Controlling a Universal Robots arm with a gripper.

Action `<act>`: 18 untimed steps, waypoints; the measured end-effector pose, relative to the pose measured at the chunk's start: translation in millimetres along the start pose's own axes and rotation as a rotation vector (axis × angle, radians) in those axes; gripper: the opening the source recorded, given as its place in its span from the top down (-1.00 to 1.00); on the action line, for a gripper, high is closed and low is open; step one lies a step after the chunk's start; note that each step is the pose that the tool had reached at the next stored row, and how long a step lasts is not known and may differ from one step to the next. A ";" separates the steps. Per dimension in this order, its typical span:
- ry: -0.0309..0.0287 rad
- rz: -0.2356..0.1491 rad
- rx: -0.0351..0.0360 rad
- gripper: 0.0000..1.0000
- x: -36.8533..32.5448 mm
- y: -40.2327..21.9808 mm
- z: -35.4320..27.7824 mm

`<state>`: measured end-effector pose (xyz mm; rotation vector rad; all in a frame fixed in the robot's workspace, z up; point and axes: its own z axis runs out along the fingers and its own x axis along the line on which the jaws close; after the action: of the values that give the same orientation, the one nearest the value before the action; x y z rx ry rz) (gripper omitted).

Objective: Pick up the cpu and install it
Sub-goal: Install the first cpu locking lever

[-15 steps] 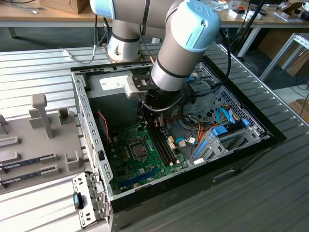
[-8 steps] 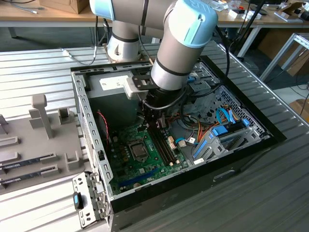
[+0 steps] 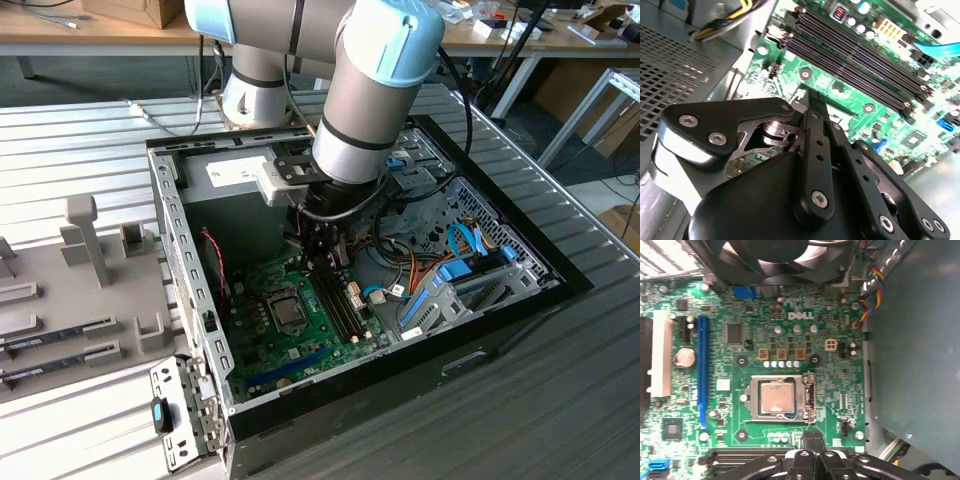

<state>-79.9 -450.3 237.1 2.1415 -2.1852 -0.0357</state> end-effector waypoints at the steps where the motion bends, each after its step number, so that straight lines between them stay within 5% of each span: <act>1: 0.0088 -0.001 0.0002 0.79 0.0 0.0 0.0; 3: 0.0322 -0.003 0.0008 0.79 0.0 0.0 0.0; 9: 0.0336 -0.004 0.0009 0.79 2.7 0.6 0.1; 18: 0.0337 -0.004 0.0008 0.79 20.1 1.0 1.1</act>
<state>-81.3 -470.5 237.0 2.1306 -2.1634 0.0010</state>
